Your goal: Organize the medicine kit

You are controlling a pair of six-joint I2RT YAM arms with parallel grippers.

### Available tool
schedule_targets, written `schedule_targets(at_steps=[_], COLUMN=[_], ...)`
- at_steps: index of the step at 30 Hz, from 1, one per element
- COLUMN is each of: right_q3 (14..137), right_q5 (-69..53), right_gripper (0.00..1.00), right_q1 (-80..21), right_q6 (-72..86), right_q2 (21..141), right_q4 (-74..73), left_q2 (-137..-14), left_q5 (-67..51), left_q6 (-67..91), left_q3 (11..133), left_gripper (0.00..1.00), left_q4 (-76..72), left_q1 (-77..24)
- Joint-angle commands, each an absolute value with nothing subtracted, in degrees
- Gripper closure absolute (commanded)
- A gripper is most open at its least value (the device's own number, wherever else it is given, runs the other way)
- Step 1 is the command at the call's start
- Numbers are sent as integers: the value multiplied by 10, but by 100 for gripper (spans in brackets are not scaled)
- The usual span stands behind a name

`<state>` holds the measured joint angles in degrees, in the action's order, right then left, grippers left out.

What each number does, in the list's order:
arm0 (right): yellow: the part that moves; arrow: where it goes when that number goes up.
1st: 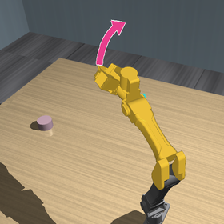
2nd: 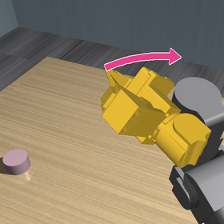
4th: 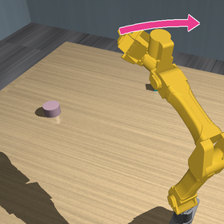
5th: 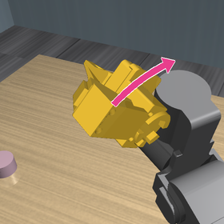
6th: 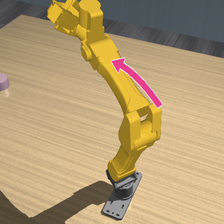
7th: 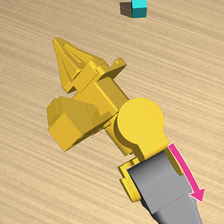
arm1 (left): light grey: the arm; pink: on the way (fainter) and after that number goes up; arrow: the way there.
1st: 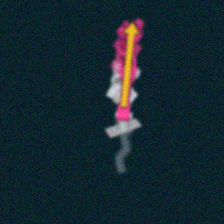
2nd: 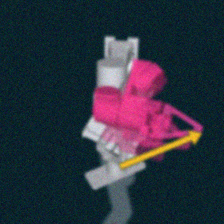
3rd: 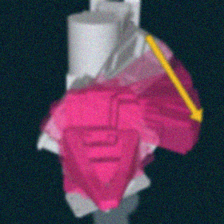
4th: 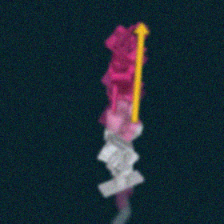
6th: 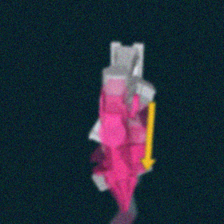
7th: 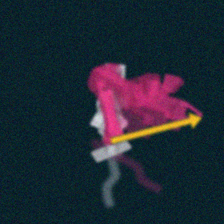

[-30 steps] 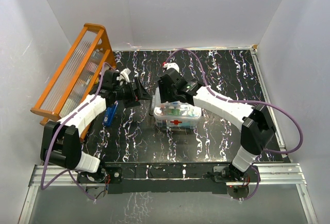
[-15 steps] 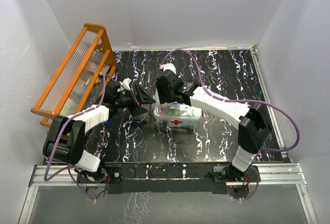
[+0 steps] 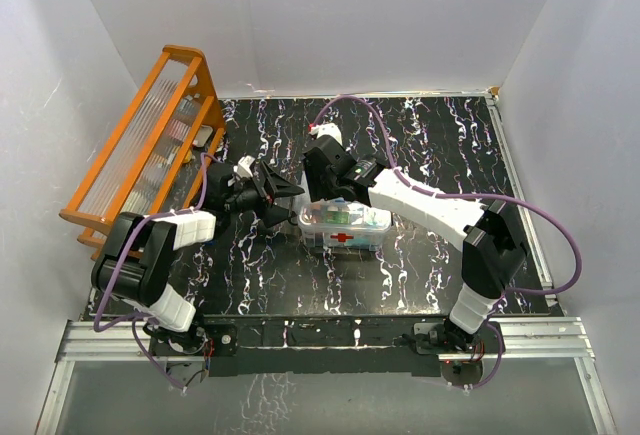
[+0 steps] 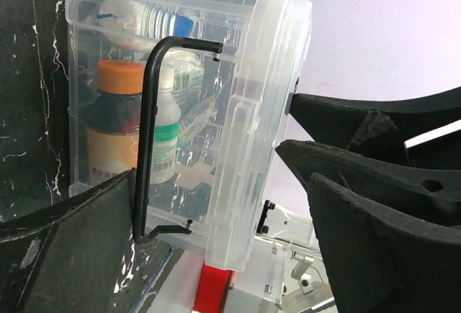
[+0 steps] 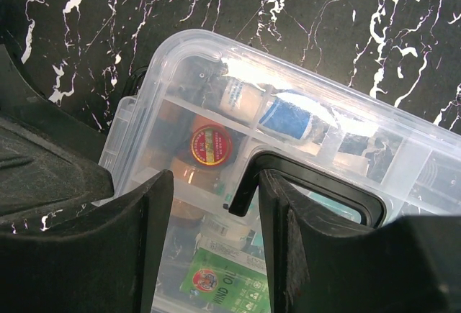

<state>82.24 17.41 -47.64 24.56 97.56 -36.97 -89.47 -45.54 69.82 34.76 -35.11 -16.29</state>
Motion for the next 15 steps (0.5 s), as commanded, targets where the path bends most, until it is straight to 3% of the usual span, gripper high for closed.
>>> schedule_targets(at_steps=[1, 8, 15], right_q3=[799, 795, 796], right_q5=[161, 170, 171], right_gripper=[53, 54, 56], right_q1=[-483, -482, -482], right_q6=[256, 262, 267], right_q2=[981, 979, 977], right_q4=[-385, -383, -375], left_q2=[-893, -871, -857], left_q5=[-485, -483, -504], left_q6=[718, 592, 545], left_q3=[346, 393, 422], left_gripper=[1, 15, 22], left_q4=[-397, -256, -187], left_q1=[-163, -160, -159])
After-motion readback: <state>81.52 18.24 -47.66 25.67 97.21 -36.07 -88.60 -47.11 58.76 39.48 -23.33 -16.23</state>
